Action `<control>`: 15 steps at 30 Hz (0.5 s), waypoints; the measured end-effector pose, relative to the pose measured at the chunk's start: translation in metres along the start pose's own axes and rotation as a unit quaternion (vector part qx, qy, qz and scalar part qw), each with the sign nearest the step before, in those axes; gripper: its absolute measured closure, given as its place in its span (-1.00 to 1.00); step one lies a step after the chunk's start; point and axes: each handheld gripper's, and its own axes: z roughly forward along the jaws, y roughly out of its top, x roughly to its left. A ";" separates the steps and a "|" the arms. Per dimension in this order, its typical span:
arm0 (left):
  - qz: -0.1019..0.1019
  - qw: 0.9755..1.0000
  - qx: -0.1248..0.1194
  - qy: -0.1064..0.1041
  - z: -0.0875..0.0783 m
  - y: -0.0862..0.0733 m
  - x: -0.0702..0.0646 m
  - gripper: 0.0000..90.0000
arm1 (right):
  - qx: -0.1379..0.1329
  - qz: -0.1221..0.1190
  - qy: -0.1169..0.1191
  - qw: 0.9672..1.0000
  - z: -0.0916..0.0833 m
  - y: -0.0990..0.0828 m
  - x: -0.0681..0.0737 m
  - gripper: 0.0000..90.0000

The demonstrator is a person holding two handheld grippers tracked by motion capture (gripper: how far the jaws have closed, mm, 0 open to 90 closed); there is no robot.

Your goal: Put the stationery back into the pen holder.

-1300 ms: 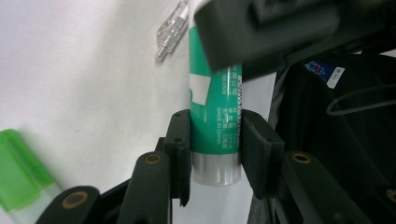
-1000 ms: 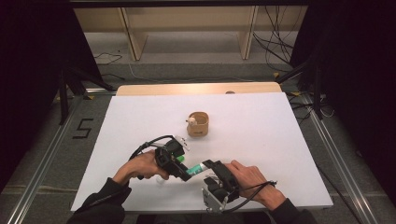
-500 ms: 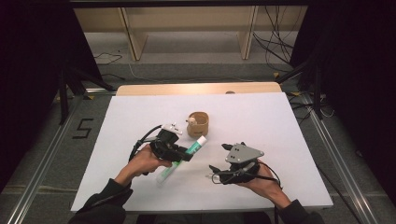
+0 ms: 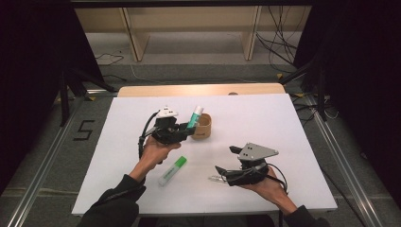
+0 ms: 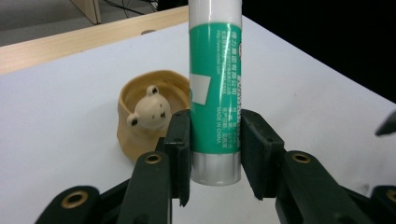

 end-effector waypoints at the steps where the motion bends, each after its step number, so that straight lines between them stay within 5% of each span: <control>1: 0.000 1.000 -0.003 0.005 0.003 0.002 -0.001 0.45 | -0.001 -0.001 0.001 1.000 -0.001 -0.001 0.000 -0.56; 10: -0.011 0.998 -0.025 0.064 0.036 0.017 -0.020 0.45 | -0.002 0.004 -0.003 1.000 -0.007 -0.006 -0.002 -0.56; 15: -0.019 0.994 -0.033 0.104 0.055 0.020 -0.025 0.45 | -0.005 0.008 -0.003 1.000 -0.011 -0.009 -0.005 -0.55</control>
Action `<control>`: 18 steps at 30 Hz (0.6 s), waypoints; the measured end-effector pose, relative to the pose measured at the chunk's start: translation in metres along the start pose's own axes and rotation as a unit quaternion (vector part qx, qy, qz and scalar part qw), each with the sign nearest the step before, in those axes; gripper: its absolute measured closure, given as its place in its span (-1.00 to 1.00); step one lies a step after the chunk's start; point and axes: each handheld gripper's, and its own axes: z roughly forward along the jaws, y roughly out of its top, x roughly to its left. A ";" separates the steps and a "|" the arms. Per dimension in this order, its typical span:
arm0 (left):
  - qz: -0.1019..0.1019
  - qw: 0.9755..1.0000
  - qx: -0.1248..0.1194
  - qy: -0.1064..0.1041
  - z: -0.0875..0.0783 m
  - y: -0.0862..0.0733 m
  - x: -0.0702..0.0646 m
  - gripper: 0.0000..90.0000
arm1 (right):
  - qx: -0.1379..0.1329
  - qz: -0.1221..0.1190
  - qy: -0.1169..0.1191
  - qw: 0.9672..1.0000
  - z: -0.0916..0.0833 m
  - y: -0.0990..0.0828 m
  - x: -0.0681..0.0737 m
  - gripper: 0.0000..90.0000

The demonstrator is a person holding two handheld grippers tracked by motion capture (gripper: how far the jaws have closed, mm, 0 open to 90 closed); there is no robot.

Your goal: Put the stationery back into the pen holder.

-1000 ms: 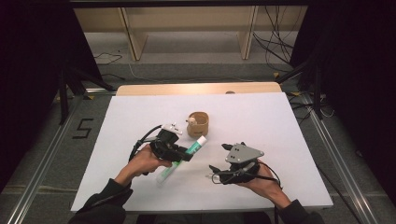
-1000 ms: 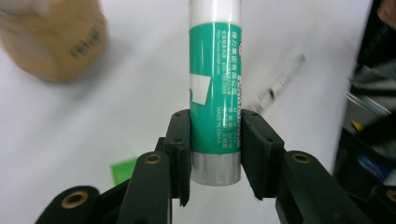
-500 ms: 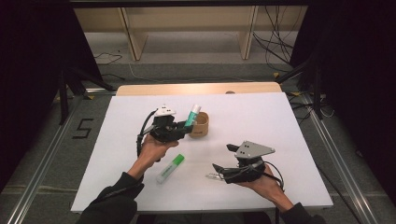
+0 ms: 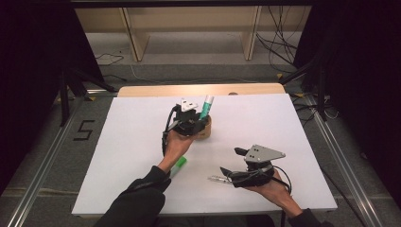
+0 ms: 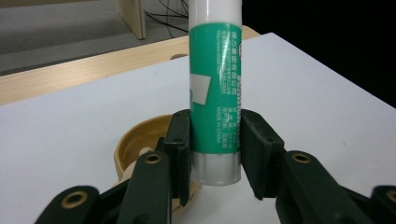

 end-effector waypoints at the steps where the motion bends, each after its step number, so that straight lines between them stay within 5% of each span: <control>1: -0.001 1.000 0.000 0.005 0.002 0.000 0.000 0.45 | -0.001 0.000 0.000 1.000 -0.001 -0.001 0.000 -0.55; 8: -0.015 0.999 -0.014 0.042 0.016 -0.004 -0.003 0.45 | 0.000 0.002 -0.001 1.000 -0.004 -0.004 -0.002 -0.54; 18: -0.017 0.998 -0.003 0.063 0.033 -0.010 -0.005 0.45 | 0.001 0.003 0.002 1.000 -0.005 -0.006 -0.002 -0.53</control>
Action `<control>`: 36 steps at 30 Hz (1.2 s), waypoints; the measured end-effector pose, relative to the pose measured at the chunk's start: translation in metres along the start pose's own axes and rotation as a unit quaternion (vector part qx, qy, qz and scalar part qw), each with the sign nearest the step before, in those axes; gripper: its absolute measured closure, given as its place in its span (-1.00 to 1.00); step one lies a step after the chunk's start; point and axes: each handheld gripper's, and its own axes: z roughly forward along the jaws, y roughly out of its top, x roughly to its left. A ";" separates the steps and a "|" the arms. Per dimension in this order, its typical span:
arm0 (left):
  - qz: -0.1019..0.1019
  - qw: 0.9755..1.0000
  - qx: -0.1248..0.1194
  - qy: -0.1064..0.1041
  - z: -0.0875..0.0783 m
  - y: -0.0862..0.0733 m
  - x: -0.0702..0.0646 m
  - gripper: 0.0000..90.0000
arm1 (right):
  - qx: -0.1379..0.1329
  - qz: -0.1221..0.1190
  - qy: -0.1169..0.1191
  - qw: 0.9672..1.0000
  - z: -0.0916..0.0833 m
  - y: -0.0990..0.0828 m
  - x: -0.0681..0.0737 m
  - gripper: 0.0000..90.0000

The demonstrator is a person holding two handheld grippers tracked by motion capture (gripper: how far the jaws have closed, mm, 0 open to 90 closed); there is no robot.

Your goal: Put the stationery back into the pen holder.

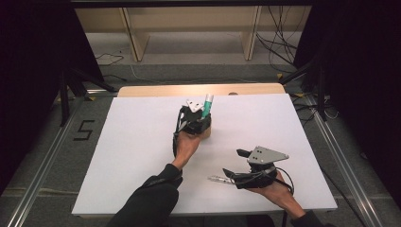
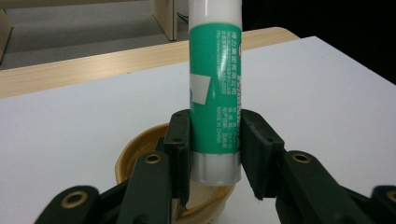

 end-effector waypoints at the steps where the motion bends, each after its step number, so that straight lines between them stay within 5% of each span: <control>1: -0.001 1.000 -0.002 0.003 0.001 -0.001 0.000 0.45 | 0.000 0.000 0.000 1.000 0.000 0.000 0.000 -0.53; 28: 0.007 0.999 -0.007 0.048 0.021 -0.010 -0.012 0.45 | -0.001 0.000 0.005 1.000 -0.001 -0.002 -0.001 -0.51; 34: 0.009 0.999 -0.011 0.044 0.019 -0.010 -0.012 0.46 | -0.009 0.021 -0.009 1.000 0.001 0.002 -0.011 -0.51; 36: 0.008 0.999 -0.017 0.041 0.017 -0.009 -0.013 0.46 | -0.017 0.045 -0.019 0.999 0.002 0.009 -0.021 -0.51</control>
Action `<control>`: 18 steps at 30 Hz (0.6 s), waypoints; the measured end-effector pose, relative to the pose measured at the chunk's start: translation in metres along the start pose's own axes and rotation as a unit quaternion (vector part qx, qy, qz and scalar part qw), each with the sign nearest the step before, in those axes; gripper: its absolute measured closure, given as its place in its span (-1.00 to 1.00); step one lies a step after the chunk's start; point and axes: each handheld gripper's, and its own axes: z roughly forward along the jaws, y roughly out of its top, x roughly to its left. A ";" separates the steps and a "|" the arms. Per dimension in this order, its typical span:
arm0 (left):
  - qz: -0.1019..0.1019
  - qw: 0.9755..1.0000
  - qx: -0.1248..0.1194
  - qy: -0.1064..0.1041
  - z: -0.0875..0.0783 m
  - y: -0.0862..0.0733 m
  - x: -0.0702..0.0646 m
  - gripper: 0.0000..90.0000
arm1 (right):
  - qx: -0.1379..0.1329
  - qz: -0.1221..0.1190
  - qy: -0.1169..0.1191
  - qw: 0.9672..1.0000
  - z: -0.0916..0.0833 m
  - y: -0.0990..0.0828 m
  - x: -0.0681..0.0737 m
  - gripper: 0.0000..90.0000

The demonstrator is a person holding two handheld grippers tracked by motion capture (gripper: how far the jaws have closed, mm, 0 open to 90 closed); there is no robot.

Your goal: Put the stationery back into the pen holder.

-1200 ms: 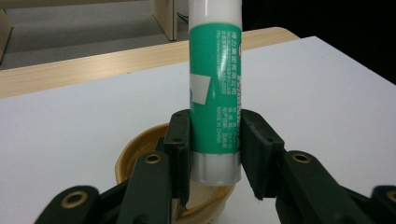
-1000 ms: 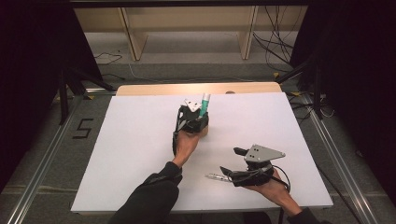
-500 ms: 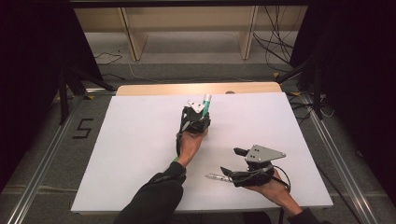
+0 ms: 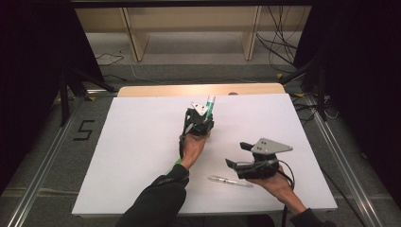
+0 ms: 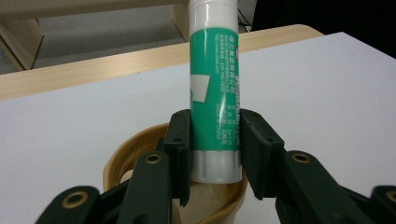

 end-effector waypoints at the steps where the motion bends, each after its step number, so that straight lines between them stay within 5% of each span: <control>1: -0.001 1.000 -0.003 -0.003 -0.001 0.000 0.000 0.46 | -0.005 0.014 0.001 1.000 0.001 0.005 -0.006 -0.51; 4: -0.005 1.000 -0.005 -0.009 -0.006 0.003 0.001 0.46 | -0.017 0.057 -0.010 0.998 0.010 0.024 -0.025 -0.50; 7: -0.005 1.000 -0.014 -0.016 -0.010 0.005 0.002 0.46 | -0.028 0.111 -0.008 0.993 0.023 0.044 -0.047 -0.46; 10: -0.007 1.000 -0.018 -0.024 -0.016 0.007 0.001 0.46 | -0.028 0.141 -0.011 0.990 0.038 0.062 -0.063 -0.44; 18: 0.000 0.998 -0.029 -0.048 -0.030 0.010 -0.004 0.46 | -0.006 0.228 0.018 0.974 0.087 0.086 -0.092 -0.28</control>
